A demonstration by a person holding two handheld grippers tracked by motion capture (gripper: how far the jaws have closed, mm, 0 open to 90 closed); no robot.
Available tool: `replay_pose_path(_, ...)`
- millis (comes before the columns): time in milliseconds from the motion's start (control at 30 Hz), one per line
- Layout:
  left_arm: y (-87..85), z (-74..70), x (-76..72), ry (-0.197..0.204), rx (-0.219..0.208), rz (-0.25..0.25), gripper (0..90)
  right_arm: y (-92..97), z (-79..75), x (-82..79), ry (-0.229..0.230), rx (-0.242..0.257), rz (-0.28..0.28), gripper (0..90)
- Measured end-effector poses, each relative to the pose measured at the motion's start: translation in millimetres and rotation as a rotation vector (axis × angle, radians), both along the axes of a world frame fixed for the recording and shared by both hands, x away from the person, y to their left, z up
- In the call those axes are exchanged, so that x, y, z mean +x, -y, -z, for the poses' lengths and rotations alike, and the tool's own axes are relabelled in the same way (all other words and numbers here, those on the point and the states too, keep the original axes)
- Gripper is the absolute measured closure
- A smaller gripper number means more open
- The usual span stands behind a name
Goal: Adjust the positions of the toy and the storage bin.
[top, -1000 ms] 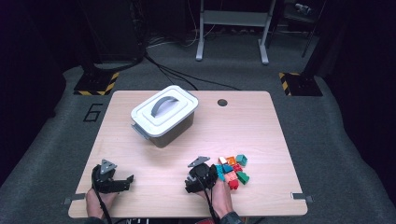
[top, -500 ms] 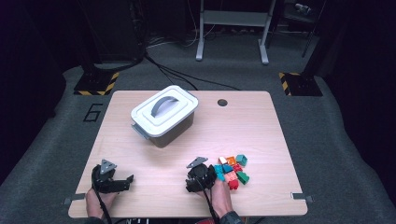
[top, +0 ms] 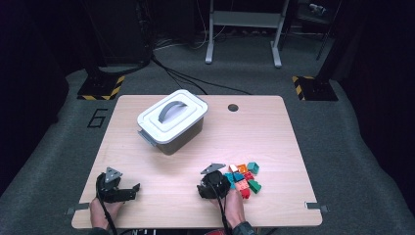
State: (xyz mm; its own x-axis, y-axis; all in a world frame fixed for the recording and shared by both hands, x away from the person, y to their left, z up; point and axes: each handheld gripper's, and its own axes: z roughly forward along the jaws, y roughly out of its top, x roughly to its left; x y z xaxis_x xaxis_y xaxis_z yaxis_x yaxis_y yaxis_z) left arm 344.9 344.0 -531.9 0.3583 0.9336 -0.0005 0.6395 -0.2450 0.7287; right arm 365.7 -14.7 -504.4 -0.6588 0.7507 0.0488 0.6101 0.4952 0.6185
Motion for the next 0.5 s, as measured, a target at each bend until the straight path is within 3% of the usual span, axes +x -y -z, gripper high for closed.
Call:
replay_pose_path(167, 0.0, 0.0, 0.0, 0.0, 0.0, 0.0, 5.3, 7.3, -10.1, 0.4, 0.008, 0.041, 0.006, 49.2)
replay_pose_path(333, 0.0, 0.0, 0.0, 0.0, 0.0, 0.0, 5.3, 17.4, -30.4, 0.6, 0.023, 0.091, 0.023, 49.2)
replay_pose_path(500, 0.0, 0.0, 0.0, 0.0, 0.0, 0.0, 5.3, 37.5, -50.1, 3.0, 0.051, 0.109, 0.046, 49.2)
